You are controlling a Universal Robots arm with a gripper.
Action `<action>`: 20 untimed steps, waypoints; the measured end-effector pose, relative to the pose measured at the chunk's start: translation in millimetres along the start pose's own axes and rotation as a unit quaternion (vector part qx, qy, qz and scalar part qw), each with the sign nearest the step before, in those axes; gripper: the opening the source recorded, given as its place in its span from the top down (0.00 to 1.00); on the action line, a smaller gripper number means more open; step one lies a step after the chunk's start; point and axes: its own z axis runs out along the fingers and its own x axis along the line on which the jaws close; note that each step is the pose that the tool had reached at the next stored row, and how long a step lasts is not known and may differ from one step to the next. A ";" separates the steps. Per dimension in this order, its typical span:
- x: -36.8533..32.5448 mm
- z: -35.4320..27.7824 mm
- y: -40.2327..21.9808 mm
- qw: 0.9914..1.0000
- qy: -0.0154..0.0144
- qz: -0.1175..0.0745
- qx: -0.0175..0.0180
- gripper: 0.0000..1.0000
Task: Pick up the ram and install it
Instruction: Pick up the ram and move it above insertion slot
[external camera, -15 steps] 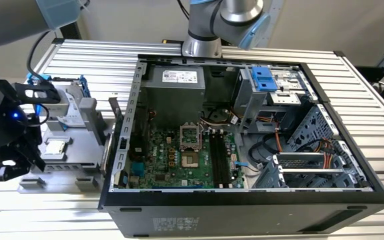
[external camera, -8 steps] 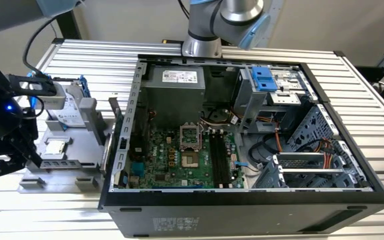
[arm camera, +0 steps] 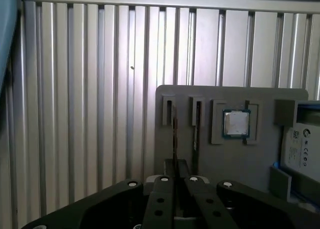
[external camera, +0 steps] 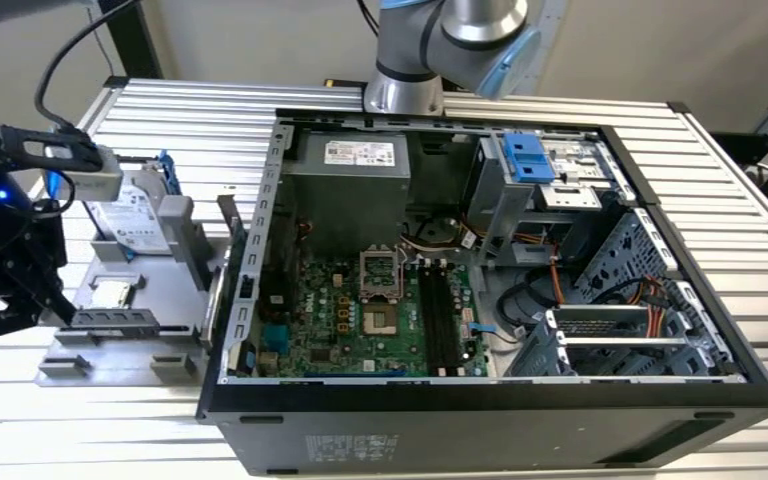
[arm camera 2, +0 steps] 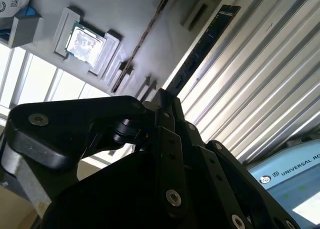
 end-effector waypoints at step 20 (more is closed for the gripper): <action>-1.1 -39.8 0.4 1.000 0.000 0.000 0.000 1.00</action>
